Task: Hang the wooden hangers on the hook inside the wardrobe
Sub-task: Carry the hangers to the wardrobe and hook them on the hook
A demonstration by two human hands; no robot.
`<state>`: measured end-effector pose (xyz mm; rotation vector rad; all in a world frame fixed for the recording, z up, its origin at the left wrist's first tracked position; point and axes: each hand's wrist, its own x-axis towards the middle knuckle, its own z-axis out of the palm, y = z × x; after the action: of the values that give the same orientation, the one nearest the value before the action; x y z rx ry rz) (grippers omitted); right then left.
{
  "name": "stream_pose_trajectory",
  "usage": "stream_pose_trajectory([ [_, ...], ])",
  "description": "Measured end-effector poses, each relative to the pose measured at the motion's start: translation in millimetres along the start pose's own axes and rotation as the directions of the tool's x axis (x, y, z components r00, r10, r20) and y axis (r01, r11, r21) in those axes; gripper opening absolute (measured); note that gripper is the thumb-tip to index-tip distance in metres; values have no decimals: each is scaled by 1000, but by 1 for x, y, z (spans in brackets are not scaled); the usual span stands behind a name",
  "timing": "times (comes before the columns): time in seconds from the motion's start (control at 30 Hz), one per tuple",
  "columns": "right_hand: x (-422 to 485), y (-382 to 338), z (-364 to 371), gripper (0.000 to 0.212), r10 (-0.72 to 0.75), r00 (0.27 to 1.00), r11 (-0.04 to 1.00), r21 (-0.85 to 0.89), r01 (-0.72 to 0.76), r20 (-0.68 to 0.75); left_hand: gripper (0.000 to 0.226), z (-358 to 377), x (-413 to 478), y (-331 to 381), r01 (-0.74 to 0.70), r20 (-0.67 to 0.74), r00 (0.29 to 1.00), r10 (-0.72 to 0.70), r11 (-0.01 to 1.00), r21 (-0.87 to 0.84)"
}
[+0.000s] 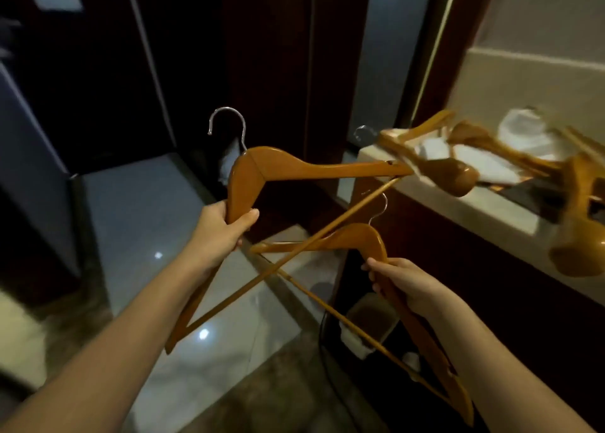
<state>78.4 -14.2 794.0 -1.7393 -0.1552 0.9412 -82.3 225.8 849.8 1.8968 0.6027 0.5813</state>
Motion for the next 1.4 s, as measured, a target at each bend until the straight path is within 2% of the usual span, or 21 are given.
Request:
stream_pose_trajectory([
  [0.17,51,67,14,25,165,984,979,-131,-155,69,14,13,-34,-67,201,-75,978,-195,976,88],
  [0.33,82,126,25,21,265,959,924,-309,-223,101,16,17,-85,-136,449,-181,885,-429,888,94],
  [0.47,93,152,45,19,254,960,904,-382,-192,119,21,13,-131,-183,639,-244,757,-606,764,89],
  [0.6,107,166,68,26,250,956,865,-478,-151,151,9,15,-164,-226,772,-237,628,-741,631,75],
  [0.77,147,169,94,24,250,946,785,-616,-72,208,6,19,-195,-273,852,-228,518,-825,522,48],
  [0.87,170,170,105,18,262,934,742,-669,-35,241,8,10,-206,-301,911,-155,410,-899,412,19],
  [0.93,183,170,109,12,295,926,711,-701,-49,235,7,4,-208,-317,943,-133,332,-934,331,31],
  [1.0,193,171,109,12,324,925,673,-736,-76,200,13,-3,-202,-329,957,-146,289,-946,286,43],
  [1.1,206,172,106,12,375,920,622,-767,-158,115,16,-17,-178,-347,966,-108,254,-961,246,75],
  [1.17,215,172,101,12,383,923,582,-788,-201,47,15,-30,-154,-359,958,-79,265,-961,253,135],
  [1.3,224,170,92,10,389,918,563,-769,-303,-76,20,-41,-94,-371,937,-46,326,-944,316,150],
  [1.4,244,168,86,18,405,906,548,-762,-346,-121,22,-44,-43,-378,918,-35,384,-923,378,117],
])
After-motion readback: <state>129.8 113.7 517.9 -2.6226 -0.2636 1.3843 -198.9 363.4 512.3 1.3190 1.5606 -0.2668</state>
